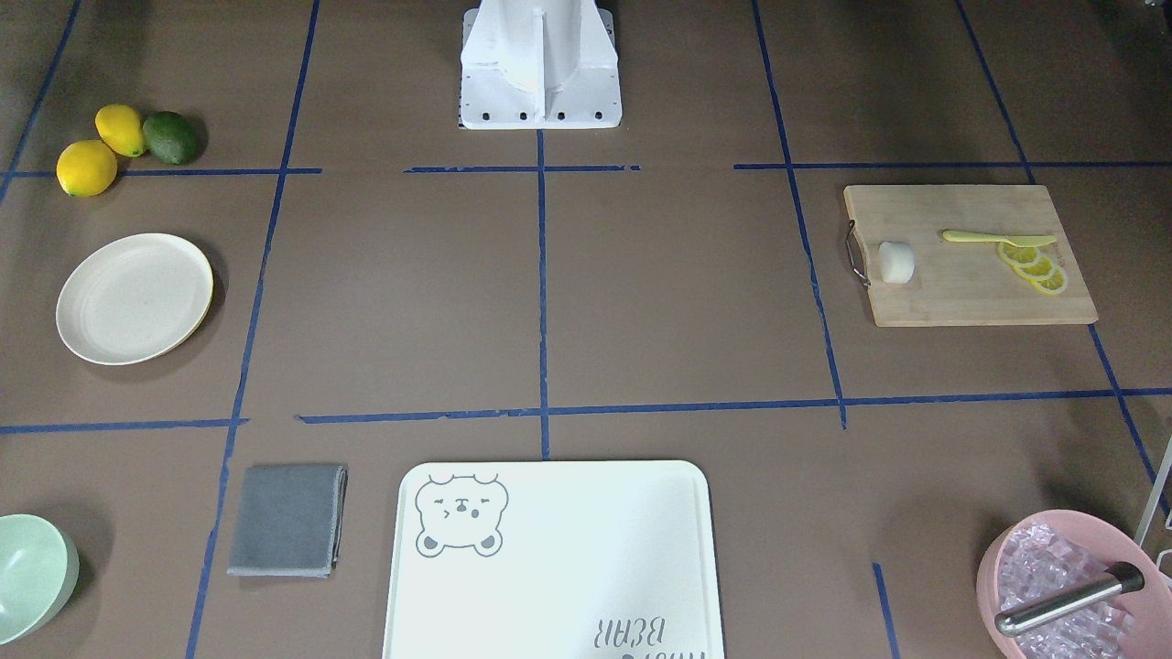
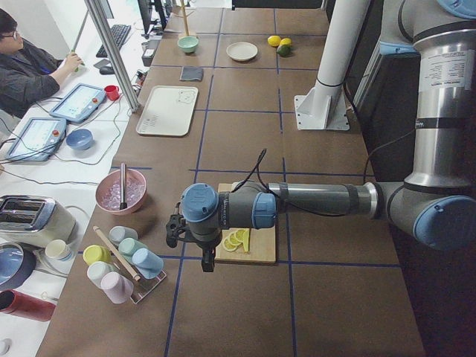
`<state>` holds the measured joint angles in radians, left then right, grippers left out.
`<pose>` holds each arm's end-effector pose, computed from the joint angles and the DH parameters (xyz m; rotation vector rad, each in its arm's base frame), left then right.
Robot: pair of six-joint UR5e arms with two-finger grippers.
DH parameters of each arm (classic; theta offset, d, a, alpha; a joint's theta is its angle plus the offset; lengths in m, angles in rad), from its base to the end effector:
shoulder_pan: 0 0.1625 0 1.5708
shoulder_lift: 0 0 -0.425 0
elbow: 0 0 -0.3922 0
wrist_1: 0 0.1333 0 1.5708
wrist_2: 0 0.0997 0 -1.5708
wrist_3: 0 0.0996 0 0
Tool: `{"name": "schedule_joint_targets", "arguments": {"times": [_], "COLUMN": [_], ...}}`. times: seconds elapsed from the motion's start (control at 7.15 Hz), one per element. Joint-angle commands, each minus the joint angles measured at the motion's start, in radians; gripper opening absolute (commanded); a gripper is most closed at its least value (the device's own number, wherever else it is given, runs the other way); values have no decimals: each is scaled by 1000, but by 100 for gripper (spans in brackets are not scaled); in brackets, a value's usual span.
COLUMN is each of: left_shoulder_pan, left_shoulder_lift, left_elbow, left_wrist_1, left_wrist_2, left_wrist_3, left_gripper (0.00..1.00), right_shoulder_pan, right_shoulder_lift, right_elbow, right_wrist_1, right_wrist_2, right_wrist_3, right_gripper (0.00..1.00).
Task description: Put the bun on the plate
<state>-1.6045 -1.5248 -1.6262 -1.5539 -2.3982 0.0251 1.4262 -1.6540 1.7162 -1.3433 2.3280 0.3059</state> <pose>-0.0758 -0.4695 0.6515 0.0173 0.8273 -0.0112 -0.0039 -0.4768 0.6025 0.1008 -0.7940 0.0429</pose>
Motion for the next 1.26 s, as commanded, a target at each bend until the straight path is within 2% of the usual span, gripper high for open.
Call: {"name": "schedule_joint_targets", "arguments": {"times": [0.0,0.28,1.12], "left_shoulder_pan": [0,0,0], "left_shoulder_lift": [0,0,0], "left_elbow": [-3,-3,-3], "left_wrist_1": [0,0,0], "left_wrist_2": [-1,1,1], "left_wrist_3": [-1,-1,1], "left_gripper": [100,100,100], "right_shoulder_pan": [-184,-311,-414], "right_shoulder_lift": [-7,-39,-73], "right_elbow": [5,-12,-53], "right_wrist_1": [204,278,279], "right_wrist_2": [-47,-126,-124], "right_wrist_3": [364,464,458], "right_gripper": [100,100,98]}}
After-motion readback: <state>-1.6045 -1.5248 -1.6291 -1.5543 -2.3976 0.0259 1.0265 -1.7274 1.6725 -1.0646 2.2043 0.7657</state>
